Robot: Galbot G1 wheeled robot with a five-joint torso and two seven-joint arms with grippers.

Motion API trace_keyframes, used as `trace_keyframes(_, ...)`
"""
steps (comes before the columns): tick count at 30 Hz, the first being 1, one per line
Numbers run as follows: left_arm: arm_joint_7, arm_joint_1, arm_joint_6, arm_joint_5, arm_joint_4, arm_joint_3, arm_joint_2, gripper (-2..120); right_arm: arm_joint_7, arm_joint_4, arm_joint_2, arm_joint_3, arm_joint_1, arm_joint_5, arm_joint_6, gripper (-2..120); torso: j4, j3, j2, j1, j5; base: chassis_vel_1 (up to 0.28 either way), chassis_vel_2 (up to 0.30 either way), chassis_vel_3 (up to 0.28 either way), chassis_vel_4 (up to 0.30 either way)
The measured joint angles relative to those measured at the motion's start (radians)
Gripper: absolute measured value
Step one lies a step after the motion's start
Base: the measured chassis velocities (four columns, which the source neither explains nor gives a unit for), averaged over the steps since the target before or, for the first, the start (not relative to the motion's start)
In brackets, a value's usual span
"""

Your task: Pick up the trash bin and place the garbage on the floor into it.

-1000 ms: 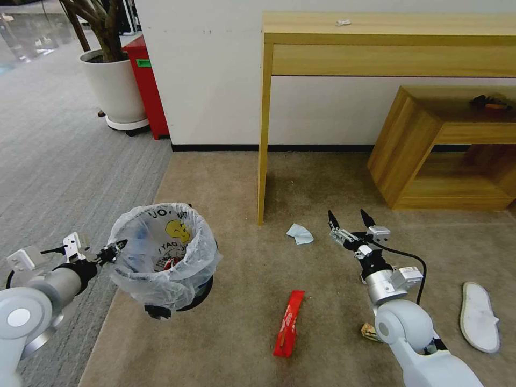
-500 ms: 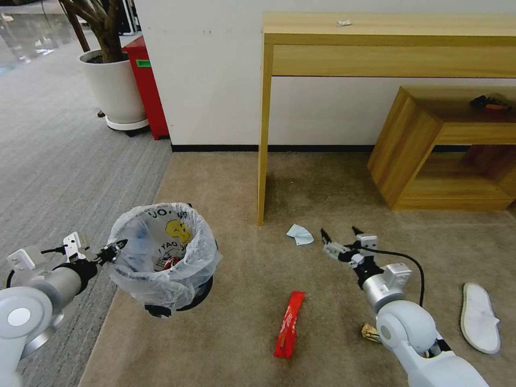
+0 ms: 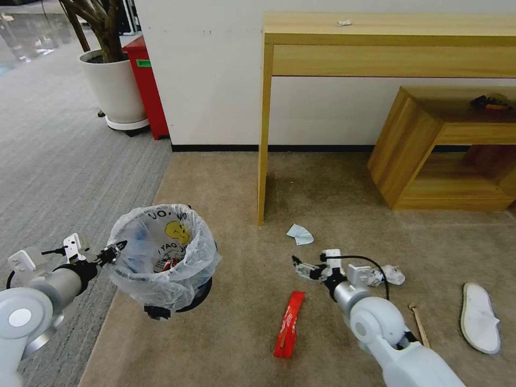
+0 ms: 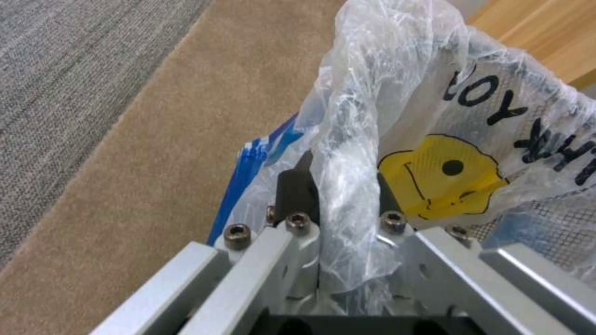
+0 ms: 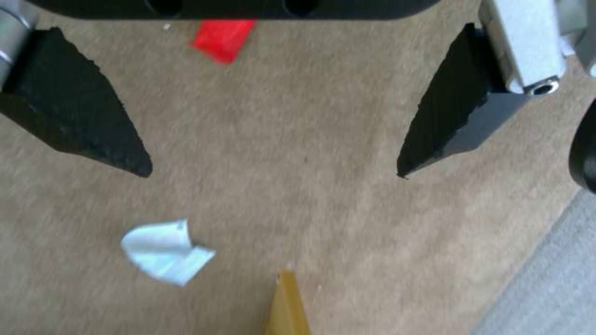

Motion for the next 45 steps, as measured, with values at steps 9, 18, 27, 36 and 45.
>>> trace_keyframes(9, 0.000, -0.005, 0.000, 0.006, -0.002, 0.011, -0.004, 3, 0.101, -0.038, 0.045, -0.042, 0.032, 0.082, -0.084, 100, -0.0001, 0.000, 0.000, 0.000, 0.0000, 0.000, 0.000, 0.000, 0.000)
trace_keyframes(18, -0.001, -0.011, 0.000, 0.012, 0.003, 0.022, -0.008, 3, 0.197, -0.064, 0.053, -0.049, 0.025, 0.159, -0.179, 100, -0.0002, 0.000, 0.000, 0.000, 0.0000, 0.000, 0.000, 0.000, 0.000)
trace_keyframes(27, -0.001, -0.010, 0.000, 0.013, 0.003, 0.023, -0.008, 3, 0.218, -0.116, 0.078, -0.052, 0.011, 0.176, -0.194, 100, -0.0001, 0.000, 0.000, 0.000, 0.0000, 0.000, 0.000, 0.000, 0.000)
trace_keyframes(36, -0.001, -0.010, 0.000, 0.014, 0.001, 0.023, -0.010, 3, 0.206, -0.137, 0.083, -0.058, 0.009, 0.177, -0.195, 100, -0.0001, 0.000, 0.000, 0.000, 0.0000, 0.000, 0.000, 0.000, 0.000)
trace_keyframes(45, -0.001, -0.006, 0.000, 0.014, -0.002, 0.017, -0.009, 3, 0.178, -0.189, 0.105, -0.073, 0.027, 0.178, -0.195, 100, -0.0001, 0.000, 0.000, 0.000, 0.0000, 0.000, 0.000, 0.000, 0.000)
